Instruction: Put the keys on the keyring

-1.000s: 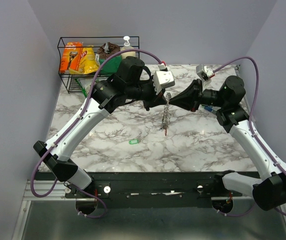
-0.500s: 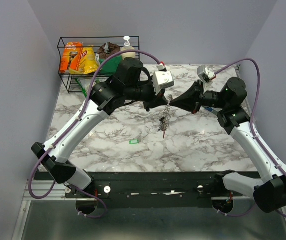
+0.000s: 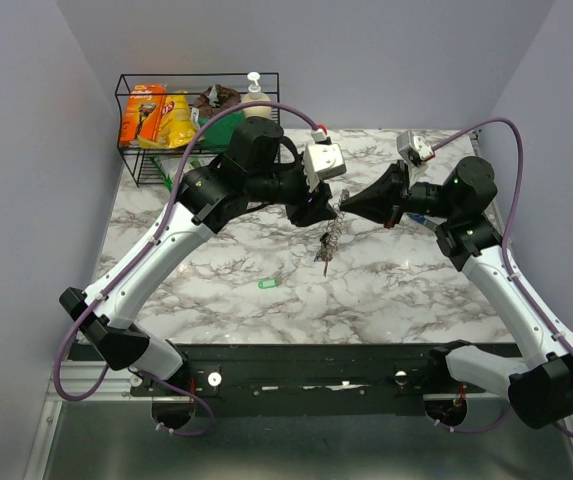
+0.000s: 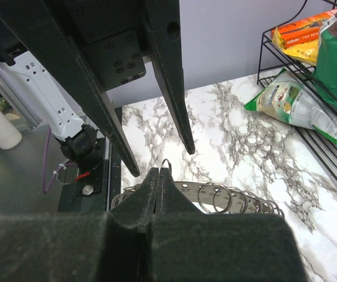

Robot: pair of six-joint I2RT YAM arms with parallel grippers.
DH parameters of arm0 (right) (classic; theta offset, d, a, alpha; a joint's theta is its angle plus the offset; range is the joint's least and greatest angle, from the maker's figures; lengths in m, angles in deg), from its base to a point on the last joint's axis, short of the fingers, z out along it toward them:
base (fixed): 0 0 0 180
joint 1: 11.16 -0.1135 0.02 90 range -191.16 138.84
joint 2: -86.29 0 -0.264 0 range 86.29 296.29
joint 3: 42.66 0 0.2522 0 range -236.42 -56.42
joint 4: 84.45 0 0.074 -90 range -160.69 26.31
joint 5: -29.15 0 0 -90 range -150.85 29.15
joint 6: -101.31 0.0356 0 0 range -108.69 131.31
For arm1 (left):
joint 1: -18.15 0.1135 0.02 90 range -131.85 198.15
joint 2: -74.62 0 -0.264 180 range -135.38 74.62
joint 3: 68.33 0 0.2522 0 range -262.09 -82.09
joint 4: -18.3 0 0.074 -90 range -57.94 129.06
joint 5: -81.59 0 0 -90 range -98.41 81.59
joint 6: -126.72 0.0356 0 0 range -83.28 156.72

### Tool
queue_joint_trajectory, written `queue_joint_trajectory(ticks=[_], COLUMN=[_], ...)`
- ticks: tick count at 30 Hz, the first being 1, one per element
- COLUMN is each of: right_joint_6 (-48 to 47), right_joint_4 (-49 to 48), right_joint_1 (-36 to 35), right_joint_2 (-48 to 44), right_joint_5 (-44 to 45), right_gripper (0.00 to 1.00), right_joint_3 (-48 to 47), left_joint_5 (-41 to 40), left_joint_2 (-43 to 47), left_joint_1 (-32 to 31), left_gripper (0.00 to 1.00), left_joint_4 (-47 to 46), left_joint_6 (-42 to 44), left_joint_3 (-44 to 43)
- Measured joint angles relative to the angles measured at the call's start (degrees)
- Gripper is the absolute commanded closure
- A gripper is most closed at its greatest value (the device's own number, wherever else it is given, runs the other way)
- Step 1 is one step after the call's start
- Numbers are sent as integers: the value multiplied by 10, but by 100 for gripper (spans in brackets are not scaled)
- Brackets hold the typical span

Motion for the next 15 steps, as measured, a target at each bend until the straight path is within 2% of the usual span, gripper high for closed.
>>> queue_joint_trajectory(ticks=[5,15], right_joint_6=[0,0], right_joint_4=[-3,-4], right_joint_1=[0,-1], right_joint_2=[-1,-1], right_joint_5=[0,-5], right_gripper=[99,99], right_joint_3=[0,0], left_joint_5=[1,13], left_joint_2=[0,17], left_joint_1=[0,8], left_gripper=[47,28], left_joint_4=[-2,-35], left_joint_6=[2,17], left_joint_3=[1,42])
